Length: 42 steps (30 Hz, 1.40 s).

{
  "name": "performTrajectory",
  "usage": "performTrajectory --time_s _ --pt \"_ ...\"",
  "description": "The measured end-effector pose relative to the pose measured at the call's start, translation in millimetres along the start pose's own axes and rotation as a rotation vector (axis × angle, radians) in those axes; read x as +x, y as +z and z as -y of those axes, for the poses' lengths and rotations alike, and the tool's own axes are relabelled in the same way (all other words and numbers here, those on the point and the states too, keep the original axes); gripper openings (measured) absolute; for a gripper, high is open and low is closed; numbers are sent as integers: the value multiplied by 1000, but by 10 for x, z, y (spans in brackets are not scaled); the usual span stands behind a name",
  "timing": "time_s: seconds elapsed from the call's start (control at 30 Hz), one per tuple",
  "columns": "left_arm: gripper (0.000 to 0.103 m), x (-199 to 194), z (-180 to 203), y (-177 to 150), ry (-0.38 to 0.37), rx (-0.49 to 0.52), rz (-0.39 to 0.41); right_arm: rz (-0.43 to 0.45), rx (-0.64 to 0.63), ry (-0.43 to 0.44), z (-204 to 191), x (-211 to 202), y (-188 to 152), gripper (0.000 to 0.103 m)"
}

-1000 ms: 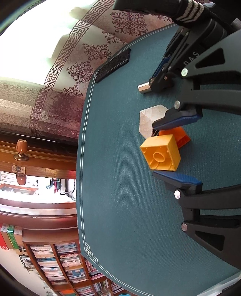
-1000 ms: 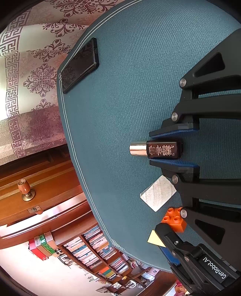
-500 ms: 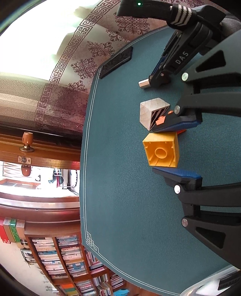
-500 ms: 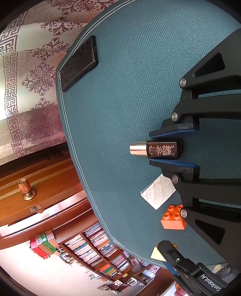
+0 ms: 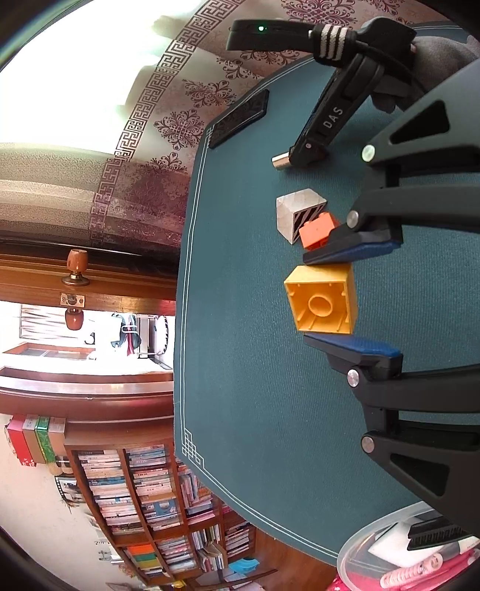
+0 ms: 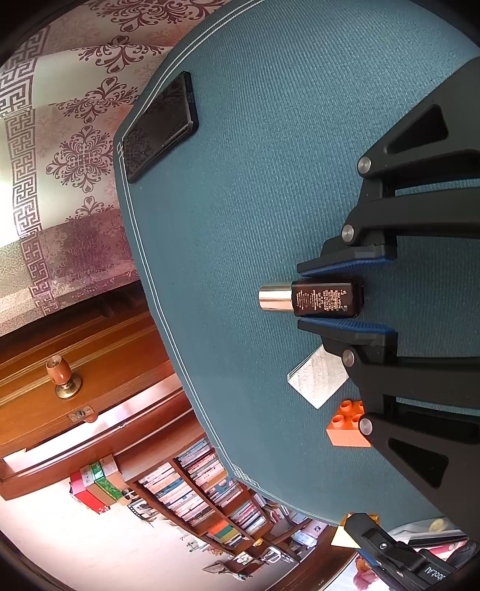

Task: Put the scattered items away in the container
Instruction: 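Carry the yellow brick and brown bottle with both tools to the container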

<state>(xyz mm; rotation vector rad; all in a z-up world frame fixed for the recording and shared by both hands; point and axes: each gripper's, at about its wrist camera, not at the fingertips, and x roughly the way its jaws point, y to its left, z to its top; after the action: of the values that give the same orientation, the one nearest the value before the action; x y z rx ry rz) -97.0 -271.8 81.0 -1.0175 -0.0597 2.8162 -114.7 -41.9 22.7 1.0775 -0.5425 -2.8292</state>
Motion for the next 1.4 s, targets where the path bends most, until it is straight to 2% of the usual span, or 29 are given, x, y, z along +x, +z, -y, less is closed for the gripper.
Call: performTrajectory --time_s 0.57,1.03,1.4 --pt "40 -500 -380 -140 76 -46 51 74 -72 161 -513 -588 -13 24" --pt "40 -832 -814 -301 152 -102 79 37 -210 237 -1014 -701 -341 24" --pt "40 -1048 -1162 -473 215 -136 79 -11 -218 290 -1108 -721 -456 24"
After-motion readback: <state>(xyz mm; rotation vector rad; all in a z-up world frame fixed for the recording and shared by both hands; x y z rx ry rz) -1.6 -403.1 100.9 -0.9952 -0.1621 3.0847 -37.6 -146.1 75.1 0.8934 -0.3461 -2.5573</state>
